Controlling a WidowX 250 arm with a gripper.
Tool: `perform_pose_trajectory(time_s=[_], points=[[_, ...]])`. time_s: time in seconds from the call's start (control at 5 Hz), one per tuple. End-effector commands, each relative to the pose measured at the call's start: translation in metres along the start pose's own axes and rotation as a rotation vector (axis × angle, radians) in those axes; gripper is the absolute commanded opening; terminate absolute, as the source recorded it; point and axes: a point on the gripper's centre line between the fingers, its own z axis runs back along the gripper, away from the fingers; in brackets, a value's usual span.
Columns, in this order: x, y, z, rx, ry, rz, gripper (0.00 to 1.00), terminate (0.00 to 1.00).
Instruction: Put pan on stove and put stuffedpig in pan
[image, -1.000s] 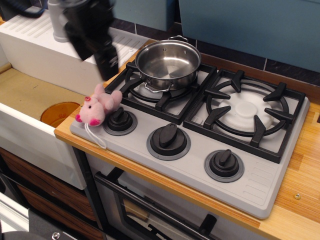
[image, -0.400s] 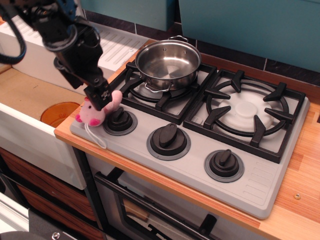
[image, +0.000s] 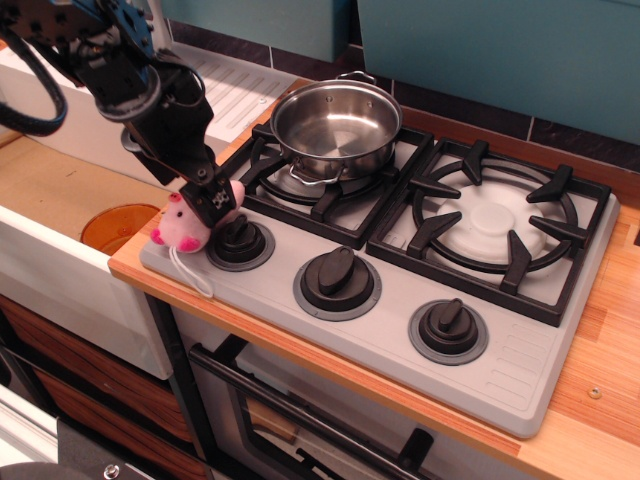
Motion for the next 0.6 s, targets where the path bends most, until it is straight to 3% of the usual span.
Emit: perform_pose_trajectory(time_s=[0.0, 0.4], points=[[0.009, 0.003, -0.004, -0.003, -0.015, 0.000, 1.00, 0.00], [0.006, 0.008, -0.021, -0.027, -0.033, -0.005, 1.00, 0.00]])
